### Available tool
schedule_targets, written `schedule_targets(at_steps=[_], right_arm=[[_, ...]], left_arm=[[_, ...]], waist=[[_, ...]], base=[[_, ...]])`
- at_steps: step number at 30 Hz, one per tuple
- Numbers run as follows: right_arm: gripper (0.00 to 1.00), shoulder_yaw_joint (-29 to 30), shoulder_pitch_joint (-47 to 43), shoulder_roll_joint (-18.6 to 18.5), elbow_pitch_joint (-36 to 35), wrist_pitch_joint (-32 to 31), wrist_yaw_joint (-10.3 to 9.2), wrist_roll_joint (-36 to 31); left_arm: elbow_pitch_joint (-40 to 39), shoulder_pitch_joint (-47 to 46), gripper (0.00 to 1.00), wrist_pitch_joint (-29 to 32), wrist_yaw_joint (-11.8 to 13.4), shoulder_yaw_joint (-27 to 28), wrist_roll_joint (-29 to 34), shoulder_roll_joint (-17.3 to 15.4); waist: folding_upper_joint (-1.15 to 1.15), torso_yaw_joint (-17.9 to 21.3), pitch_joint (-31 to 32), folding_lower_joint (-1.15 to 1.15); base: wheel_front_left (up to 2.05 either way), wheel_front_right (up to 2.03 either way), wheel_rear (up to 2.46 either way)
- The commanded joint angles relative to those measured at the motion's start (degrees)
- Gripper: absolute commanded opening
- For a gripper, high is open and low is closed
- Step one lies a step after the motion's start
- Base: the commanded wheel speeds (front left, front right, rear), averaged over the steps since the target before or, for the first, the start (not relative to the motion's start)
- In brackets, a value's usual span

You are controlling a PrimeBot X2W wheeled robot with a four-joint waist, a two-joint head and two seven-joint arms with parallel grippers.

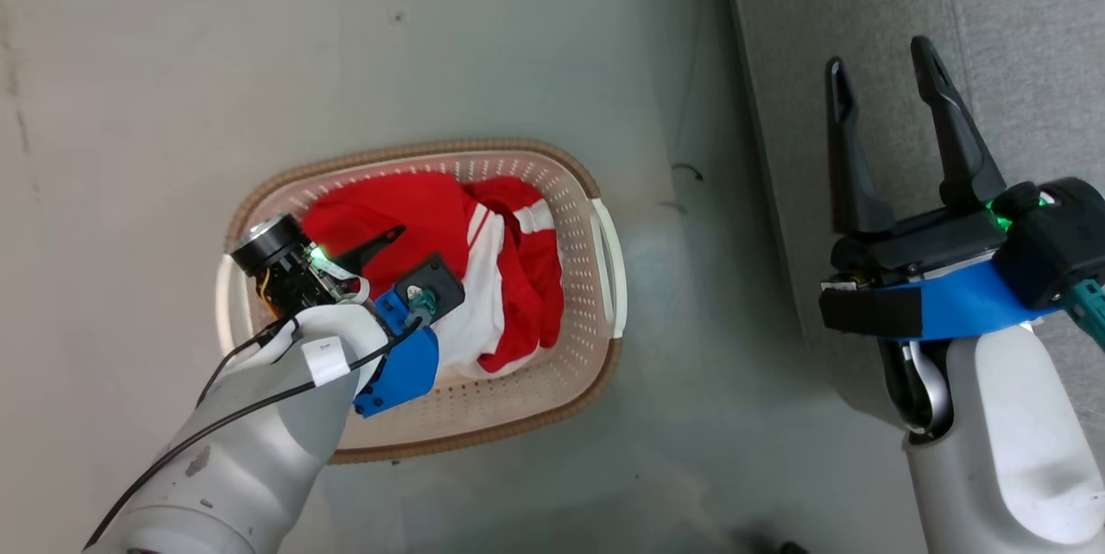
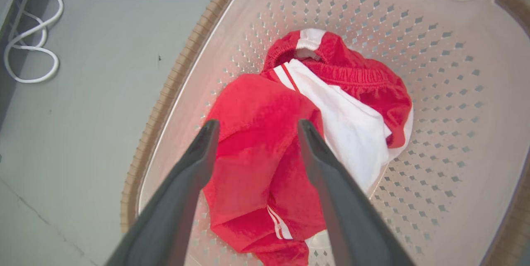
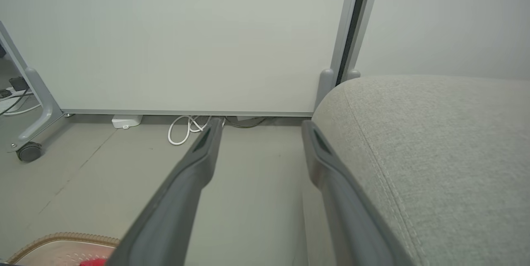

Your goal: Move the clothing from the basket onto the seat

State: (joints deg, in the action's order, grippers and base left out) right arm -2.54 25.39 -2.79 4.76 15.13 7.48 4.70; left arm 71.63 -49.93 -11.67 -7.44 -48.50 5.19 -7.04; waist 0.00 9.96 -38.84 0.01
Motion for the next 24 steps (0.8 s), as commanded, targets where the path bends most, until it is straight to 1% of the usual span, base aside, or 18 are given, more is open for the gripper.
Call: schedule_targets(at_steps=[1,4,5,10,15,17,24], right_arm=[[1.0,-0.1,1.3,-0.2,-0.5,0.0,0.03,0.4],[1.0,0.0,1.6,-0.2,-0.9,0.0,0.03,0.4],[1.0,0.2,2.0,-0.2,-1.3,0.0,0.03,0.6],[1.0,0.6,2.7,-0.2,-2.4,0.0,0.03,1.0],[1.0,0.9,2.9,-0.2,-4.1,0.0,0.03,1.5],[1.0,1.1,2.9,-0.2,-4.8,0.0,0.03,1.8],[1.0,1.6,3.2,-0.2,-7.0,0.0,0.03,2.1]], left_arm=[[0.7,-1.6,1.0,1.2,0.0,-1.2,0.8,-0.4],[1.2,-1.9,1.0,2.4,0.0,-2.8,1.6,-0.5],[1.5,-2.7,1.0,3.5,0.0,-4.5,2.4,-0.8],[1.9,-4.0,1.0,4.8,0.0,-7.3,3.1,-1.0],[2.1,-4.5,1.0,8.1,0.0,-8.4,0.2,-0.9],[2.2,-5.1,1.0,9.1,0.0,-9.6,-0.4,-0.8],[2.3,-8.3,1.0,10.9,0.0,-12.2,-1.7,-2.1]], waist=[[0.0,1.0,-3.1,-0.01],[0.0,1.3,-4.4,-0.01],[0.0,1.4,-5.8,-0.01],[0.0,1.6,-8.6,-0.01],[0.0,1.8,-11.7,-0.01],[0.0,1.9,-12.9,-0.01],[0.0,2.1,-17.0,-0.01]], base=[[0.0,0.0,0.0],[0.0,0.0,0.0],[0.0,0.0,0.0],[0.0,0.0,0.0],[0.0,0.0,0.0],[0.0,0.0,0.0],[0.0,0.0,0.0]])
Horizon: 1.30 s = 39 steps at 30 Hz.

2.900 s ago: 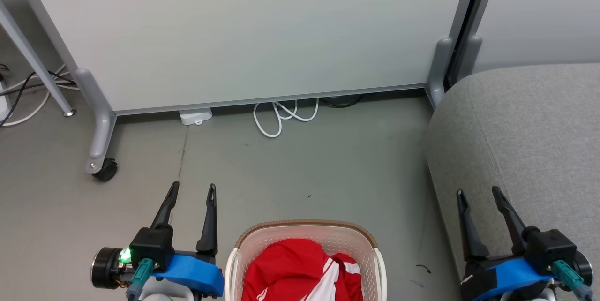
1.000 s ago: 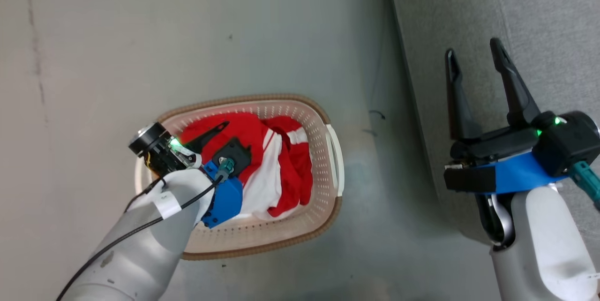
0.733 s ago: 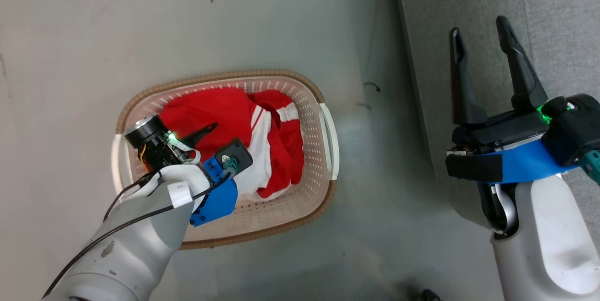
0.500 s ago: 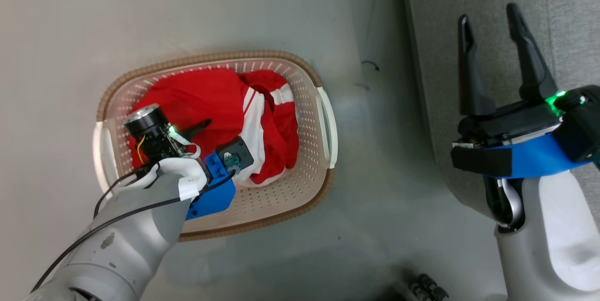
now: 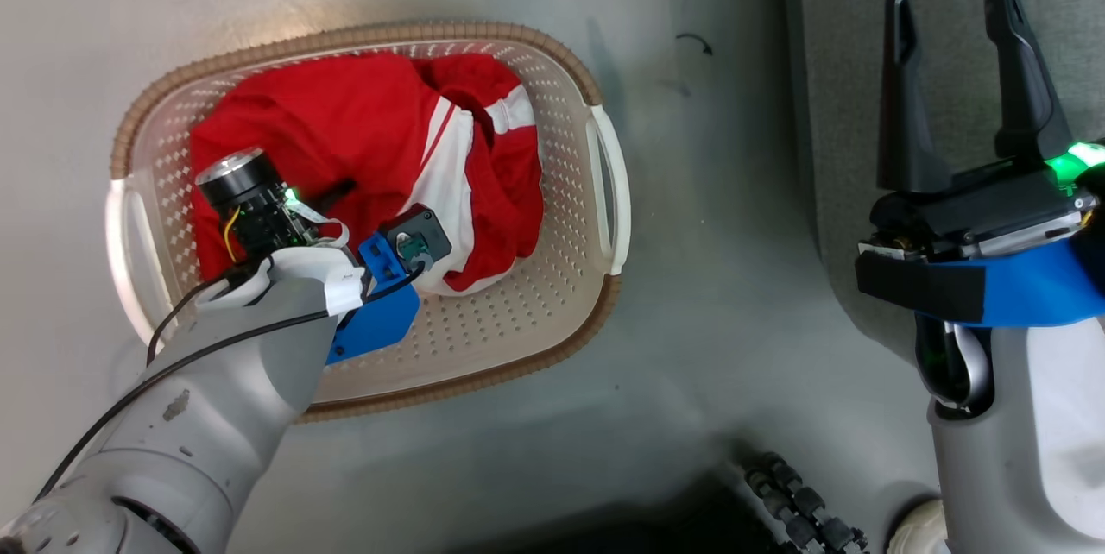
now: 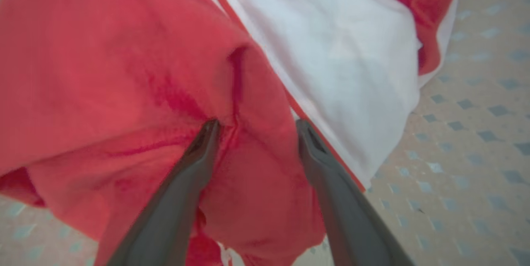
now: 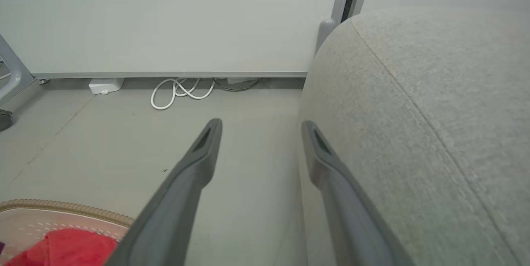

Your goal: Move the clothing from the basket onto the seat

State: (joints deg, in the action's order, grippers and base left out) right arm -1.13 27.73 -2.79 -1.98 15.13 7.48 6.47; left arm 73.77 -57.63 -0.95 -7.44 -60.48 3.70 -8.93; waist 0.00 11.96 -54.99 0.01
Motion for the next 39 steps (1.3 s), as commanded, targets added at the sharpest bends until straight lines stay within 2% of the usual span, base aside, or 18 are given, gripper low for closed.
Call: schedule_targets(at_steps=[1,11,12,13,14,22,39], right_arm=[[1.0,0.3,0.8,-0.2,-0.5,0.0,0.03,0.3],[1.0,0.7,0.0,-0.2,-2.1,0.0,0.03,-0.1],[1.0,0.7,0.0,-0.2,-2.2,0.0,0.03,-0.1],[1.0,0.7,0.0,-0.2,-2.2,0.0,0.03,-0.1],[1.0,0.7,0.1,-0.2,-2.3,0.0,0.03,-0.1],[1.0,0.9,0.3,-0.2,-1.5,0.0,0.03,-0.3],[1.0,1.5,-4.3,-0.2,3.0,0.0,0.03,-2.0]], left_arm=[[0.1,-1.2,1.0,0.5,0.0,-0.3,-0.5,-0.5],[0.2,-2.8,1.0,2.2,0.6,-0.6,-2.2,-0.9],[0.2,-2.9,0.45,2.1,0.5,-0.8,-2.0,-0.8],[0.2,-2.8,0.14,1.8,0.5,-1.0,-2.1,-0.6],[0.1,-2.8,0.0,1.7,0.4,-0.9,-2.4,-0.5],[0.1,-2.3,0.0,-2.2,1.0,-0.2,-4.4,0.9],[-1.0,5.5,0.0,-13.6,0.5,5.4,-13.9,2.6]], waist=[[0.0,0.1,-1.3,-0.01],[0.0,-0.2,-3.9,-0.01],[0.0,-0.2,-4.0,-0.01],[0.0,-0.2,-4.0,-0.01],[0.0,-0.2,-4.1,-0.01],[0.0,-1.0,-1.3,-0.01],[0.0,-4.2,15.4,-0.01]], base=[[0.0,0.0,0.0],[0.0,0.0,0.0],[0.0,0.0,0.0],[0.0,0.0,0.0],[0.0,0.0,0.0],[0.0,0.0,0.0],[0.0,0.0,0.0]])
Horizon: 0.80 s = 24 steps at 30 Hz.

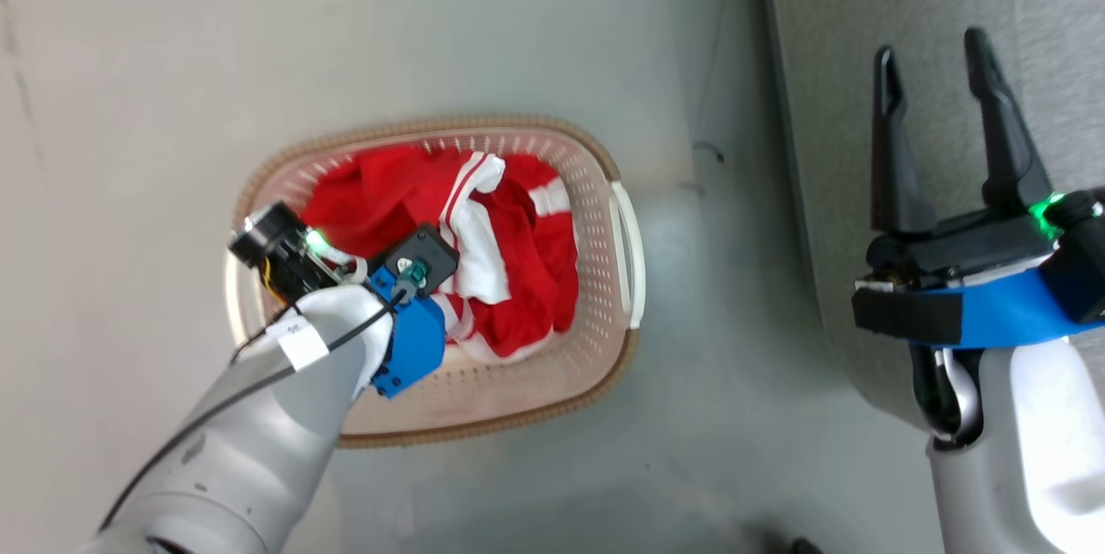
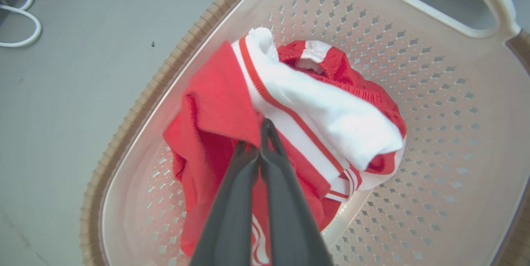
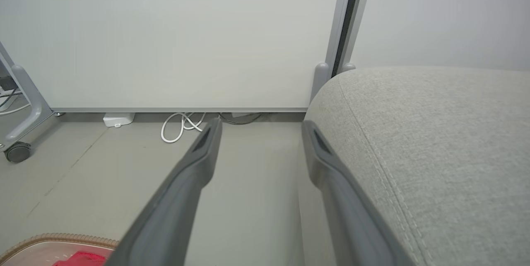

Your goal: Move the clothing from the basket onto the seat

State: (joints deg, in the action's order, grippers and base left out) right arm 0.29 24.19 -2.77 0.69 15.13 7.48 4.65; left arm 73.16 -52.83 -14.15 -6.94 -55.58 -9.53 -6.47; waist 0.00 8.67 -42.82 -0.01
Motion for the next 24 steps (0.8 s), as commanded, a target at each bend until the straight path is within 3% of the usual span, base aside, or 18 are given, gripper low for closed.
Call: schedule_targets(at_steps=[1,5,24], right_arm=[[1.0,0.2,-1.2,-0.2,0.7,0.0,0.03,-0.3],[1.0,0.3,-2.9,-0.2,1.8,0.0,0.03,-0.6],[1.0,1.7,-11.2,-0.2,4.8,0.0,0.03,-1.3]], left_arm=[[-0.7,1.4,0.0,-0.7,0.0,0.7,-1.1,0.2],[-2.6,3.8,0.0,-1.1,-0.1,2.0,-2.9,0.5],[-27.5,15.8,0.0,-1.1,0.4,11.2,-6.6,-3.0]], waist=[[0.0,-1.1,4.5,0.01],[0.0,-1.8,9.4,0.01],[0.0,-4.8,27.3,0.01]], base=[[0.0,0.0,0.0],[0.0,0.0,0.0],[0.0,0.0,0.0]])
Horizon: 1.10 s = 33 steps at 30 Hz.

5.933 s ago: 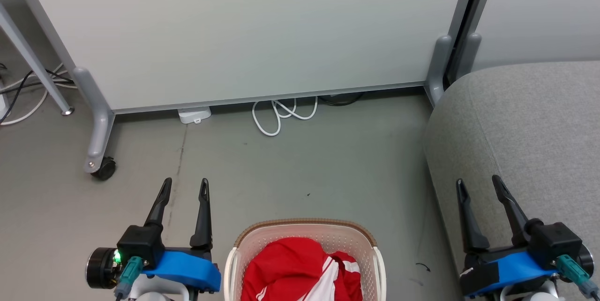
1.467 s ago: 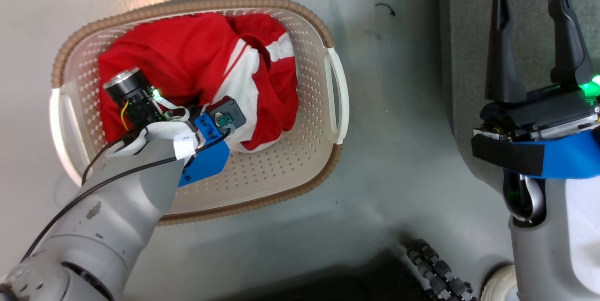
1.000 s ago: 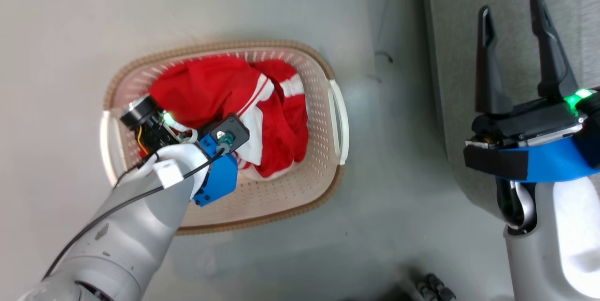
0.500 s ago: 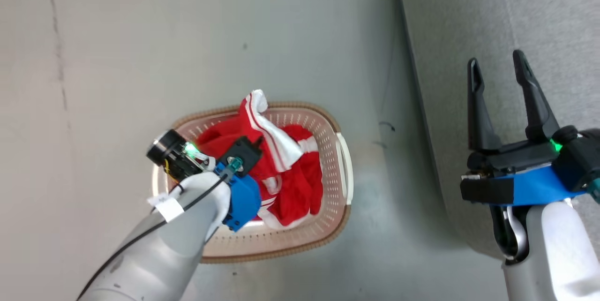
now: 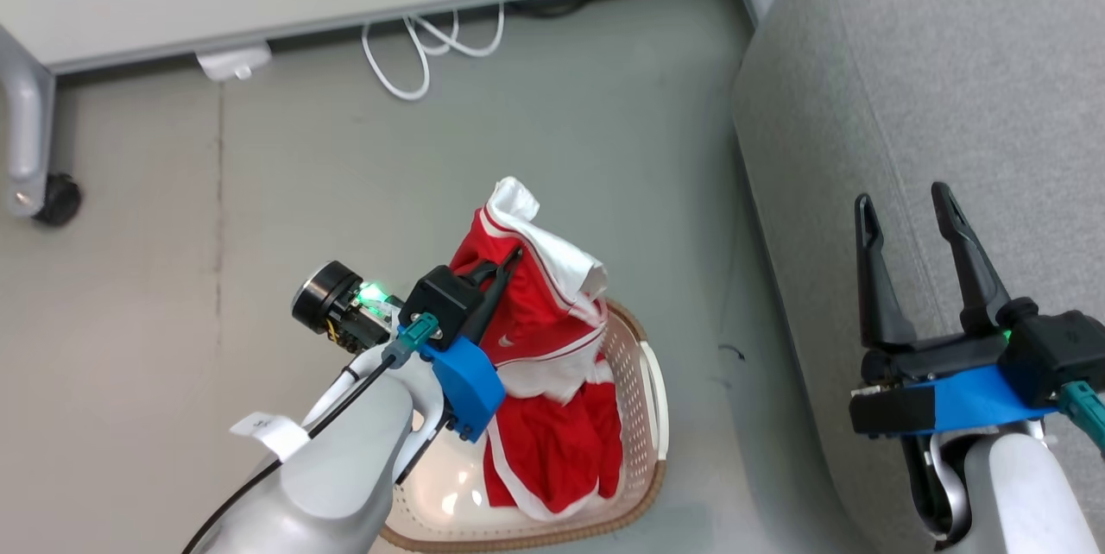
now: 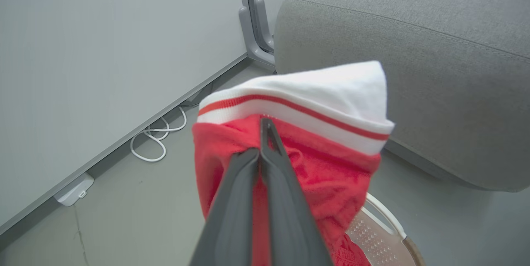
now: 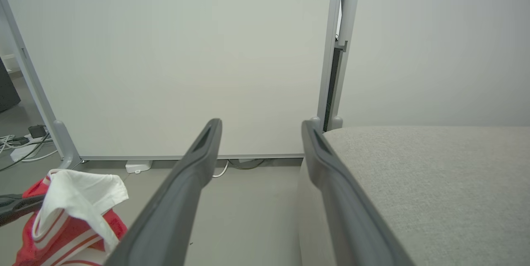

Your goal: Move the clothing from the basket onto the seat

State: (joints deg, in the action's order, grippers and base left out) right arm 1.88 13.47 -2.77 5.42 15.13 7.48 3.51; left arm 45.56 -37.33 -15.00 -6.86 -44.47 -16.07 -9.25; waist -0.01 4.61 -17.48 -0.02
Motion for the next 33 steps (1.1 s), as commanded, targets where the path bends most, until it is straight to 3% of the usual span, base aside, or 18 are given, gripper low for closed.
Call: schedule_targets(at_steps=[1,15,33], right_arm=[[1.0,0.2,-1.0,-0.2,0.1,0.0,0.03,-0.2],[1.0,0.4,-6.6,-0.2,1.3,0.0,0.03,-0.4],[1.0,-0.5,-10.1,-0.2,1.2,0.0,0.03,0.2]], left_arm=[[-1.2,0.9,0.0,-0.3,0.3,0.7,0.0,-0.2],[-16.4,6.8,0.0,-0.3,-0.2,9.9,-1.3,2.2],[-23.1,8.0,0.0,-0.3,-0.6,7.1,-1.6,2.6]], waist=[[0.01,-0.9,2.8,0.02],[0.01,-1.8,12.7,0.02],[0.01,-2.2,16.9,0.02]], base=[[0.0,0.0,0.0],[0.0,0.0,0.0],[0.0,0.0,0.0]])
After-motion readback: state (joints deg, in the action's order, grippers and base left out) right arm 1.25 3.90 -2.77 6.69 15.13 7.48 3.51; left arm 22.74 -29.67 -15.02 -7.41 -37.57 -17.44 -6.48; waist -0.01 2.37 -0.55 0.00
